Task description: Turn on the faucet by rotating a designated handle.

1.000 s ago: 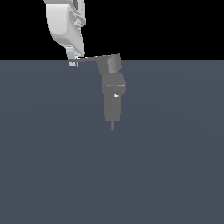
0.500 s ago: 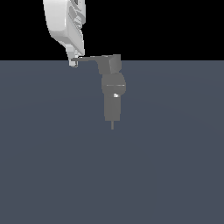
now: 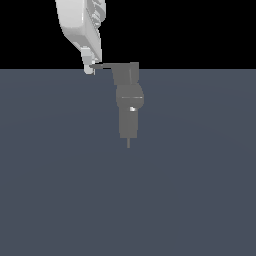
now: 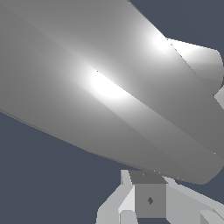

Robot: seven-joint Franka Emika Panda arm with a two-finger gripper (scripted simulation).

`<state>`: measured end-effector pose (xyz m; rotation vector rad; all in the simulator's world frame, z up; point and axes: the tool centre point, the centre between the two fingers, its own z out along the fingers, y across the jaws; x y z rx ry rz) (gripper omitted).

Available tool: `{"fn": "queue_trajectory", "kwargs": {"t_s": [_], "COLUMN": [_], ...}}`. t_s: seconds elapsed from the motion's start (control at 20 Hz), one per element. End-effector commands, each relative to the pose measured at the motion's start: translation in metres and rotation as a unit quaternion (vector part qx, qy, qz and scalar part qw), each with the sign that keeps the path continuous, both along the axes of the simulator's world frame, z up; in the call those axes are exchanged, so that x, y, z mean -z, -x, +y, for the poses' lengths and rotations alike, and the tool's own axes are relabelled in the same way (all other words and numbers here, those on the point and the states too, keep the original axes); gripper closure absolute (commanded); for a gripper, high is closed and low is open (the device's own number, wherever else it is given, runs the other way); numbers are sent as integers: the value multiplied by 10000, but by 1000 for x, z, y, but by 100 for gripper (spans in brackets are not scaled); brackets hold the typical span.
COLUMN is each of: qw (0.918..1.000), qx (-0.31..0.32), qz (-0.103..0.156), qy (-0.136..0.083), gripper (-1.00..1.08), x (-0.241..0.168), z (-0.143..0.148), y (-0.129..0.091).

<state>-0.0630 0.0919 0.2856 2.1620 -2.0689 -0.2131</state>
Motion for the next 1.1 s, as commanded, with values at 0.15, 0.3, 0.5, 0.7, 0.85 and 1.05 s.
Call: {"fn": "queue_trajectory", "kwargs": {"t_s": [0.15,0.3,0.5,0.7,0.85,1.05], "qw": [10000,10000,10000,10000,10000,10000], "qx": [43,41,39,-15,-5,7], "qz": [-8,-10,-13,23,16,7], "qy": [6,4,2,7,6,4], "gripper": [108,108,108,108,108,108], "x": [-6,-8,-11,-8,-8,-10], "z": [-20,-28,-38,-39,-59,-86], "y": [15,24,35,37,37,38]}}
